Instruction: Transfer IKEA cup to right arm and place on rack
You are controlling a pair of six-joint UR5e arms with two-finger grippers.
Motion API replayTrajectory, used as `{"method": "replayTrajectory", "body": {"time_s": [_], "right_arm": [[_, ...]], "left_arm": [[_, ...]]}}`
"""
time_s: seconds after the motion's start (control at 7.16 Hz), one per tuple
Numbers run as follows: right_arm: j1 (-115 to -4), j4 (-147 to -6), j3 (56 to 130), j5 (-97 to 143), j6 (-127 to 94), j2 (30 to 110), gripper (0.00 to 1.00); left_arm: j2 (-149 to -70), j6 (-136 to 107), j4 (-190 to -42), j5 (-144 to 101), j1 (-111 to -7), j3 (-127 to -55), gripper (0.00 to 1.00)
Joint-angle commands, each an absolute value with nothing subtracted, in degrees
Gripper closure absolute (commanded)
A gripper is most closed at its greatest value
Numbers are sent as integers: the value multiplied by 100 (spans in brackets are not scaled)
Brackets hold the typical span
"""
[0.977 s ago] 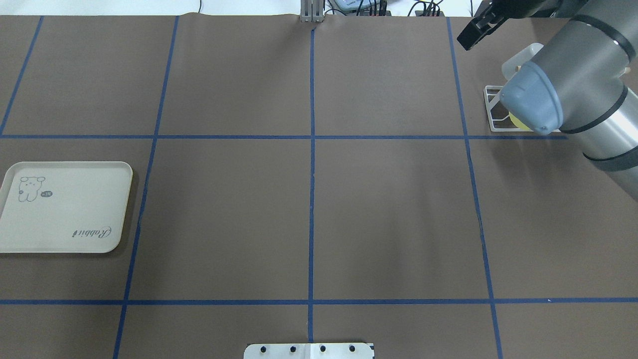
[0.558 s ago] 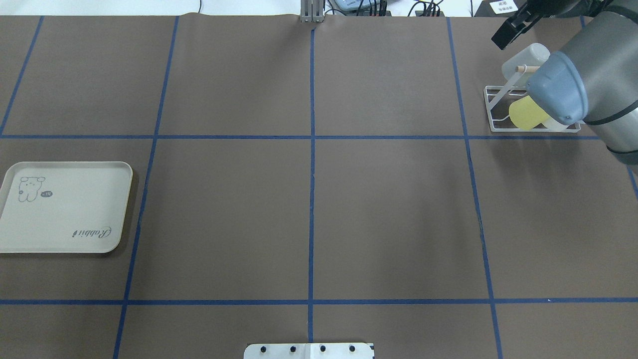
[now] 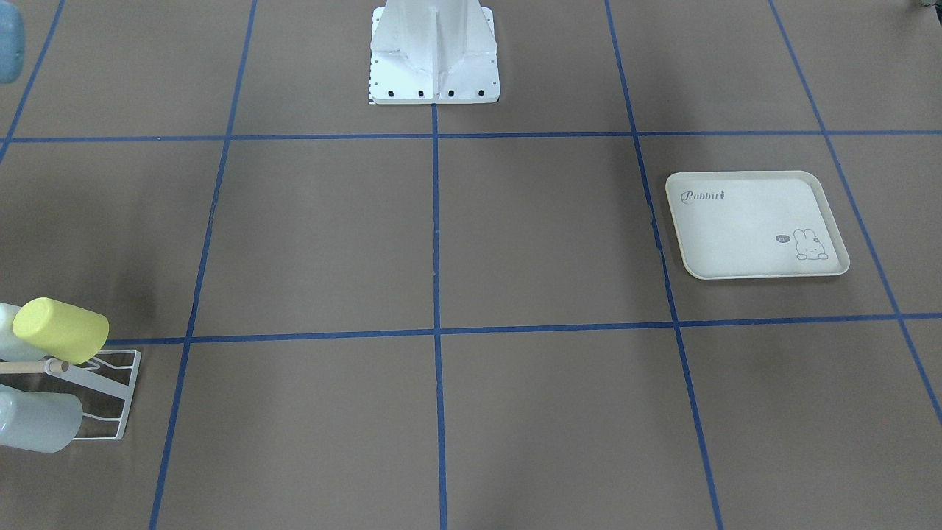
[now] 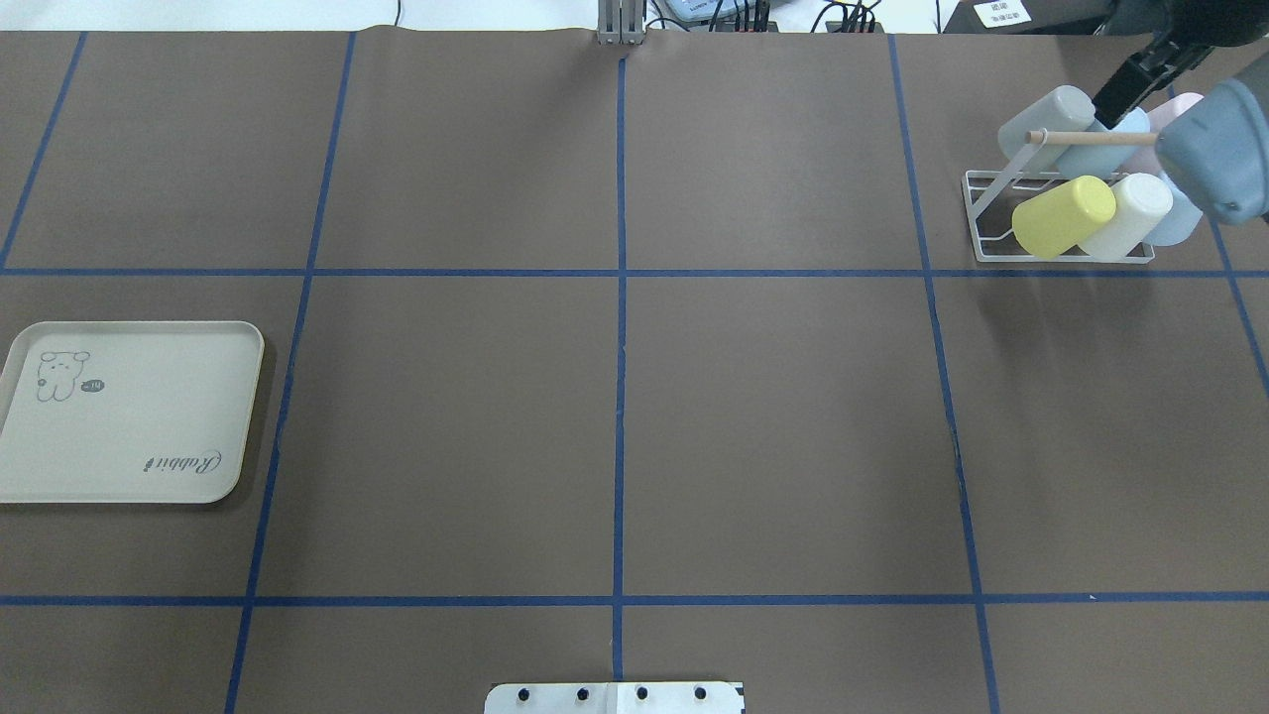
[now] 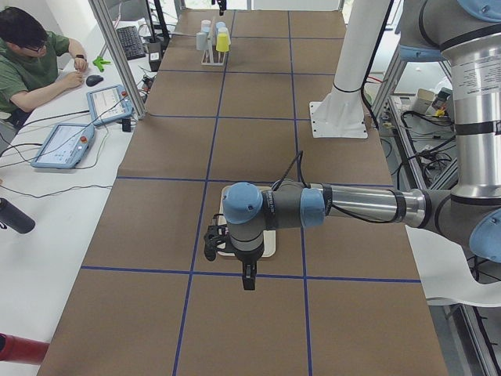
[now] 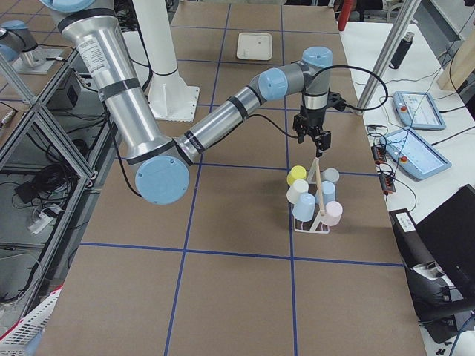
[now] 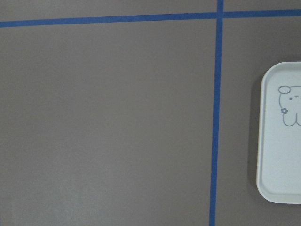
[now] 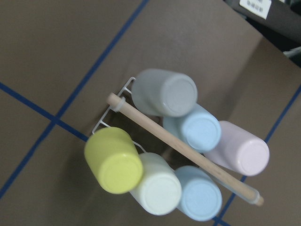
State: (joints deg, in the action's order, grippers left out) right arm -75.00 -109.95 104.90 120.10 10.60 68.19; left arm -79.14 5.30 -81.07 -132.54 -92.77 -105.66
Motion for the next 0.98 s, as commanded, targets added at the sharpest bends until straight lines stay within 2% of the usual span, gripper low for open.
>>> {"method": "replayTrajectory", "body": {"time_s": [0.0, 0.42, 0.84], "right_arm": [[-8407, -10960, 10520, 12836, 1371, 7791, 0], [-8656, -9986, 10476, 12911, 1424, 9347, 0], [-8815, -9923, 10494, 12702, 1371, 9773, 0]], "left_arm": [[-7919, 483, -8445, -13324, -9255, -10608, 0], [-7902, 501, -8464, -13342, -9255, -10522, 0], [-7849, 501, -8455, -13324, -9255, -10512, 0]]}}
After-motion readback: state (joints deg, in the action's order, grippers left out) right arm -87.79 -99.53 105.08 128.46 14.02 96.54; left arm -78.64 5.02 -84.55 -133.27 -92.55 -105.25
